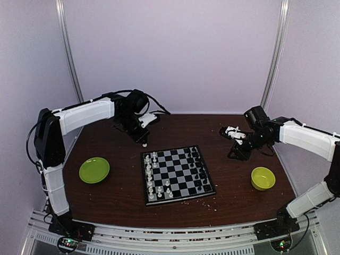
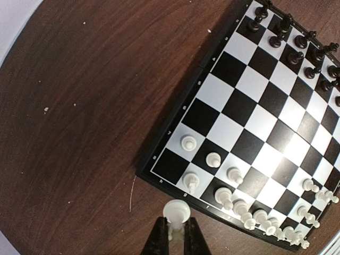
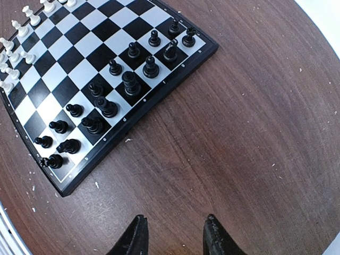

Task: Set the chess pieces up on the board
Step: Place the rook at a1.

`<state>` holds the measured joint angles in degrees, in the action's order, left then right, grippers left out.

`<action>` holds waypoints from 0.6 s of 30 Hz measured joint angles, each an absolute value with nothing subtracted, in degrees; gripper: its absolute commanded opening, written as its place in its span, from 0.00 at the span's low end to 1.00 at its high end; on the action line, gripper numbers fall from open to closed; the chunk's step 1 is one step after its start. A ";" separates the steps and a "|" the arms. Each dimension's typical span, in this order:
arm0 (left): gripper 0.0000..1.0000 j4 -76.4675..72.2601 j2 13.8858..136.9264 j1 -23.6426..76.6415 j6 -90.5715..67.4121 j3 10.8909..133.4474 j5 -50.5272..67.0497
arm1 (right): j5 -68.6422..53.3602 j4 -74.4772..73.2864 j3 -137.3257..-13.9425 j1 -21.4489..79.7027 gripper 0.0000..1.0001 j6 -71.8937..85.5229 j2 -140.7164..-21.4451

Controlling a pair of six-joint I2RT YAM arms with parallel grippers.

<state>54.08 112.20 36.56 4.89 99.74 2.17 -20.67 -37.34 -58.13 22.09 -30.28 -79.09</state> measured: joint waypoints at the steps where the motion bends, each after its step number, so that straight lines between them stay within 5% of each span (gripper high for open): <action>1: 0.06 54.06 112.44 36.32 4.89 99.72 2.90 | -20.62 -37.47 -58.13 22.09 0.36 -30.28 -79.26; 18: 0.06 51.96 116.99 34.44 4.38 97.36 4.73 | -20.62 -37.82 -58.13 22.09 0.36 -30.65 -79.42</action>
<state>51.96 116.99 34.44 4.38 97.36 4.73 -20.62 -37.82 -58.13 22.09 -30.65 -79.42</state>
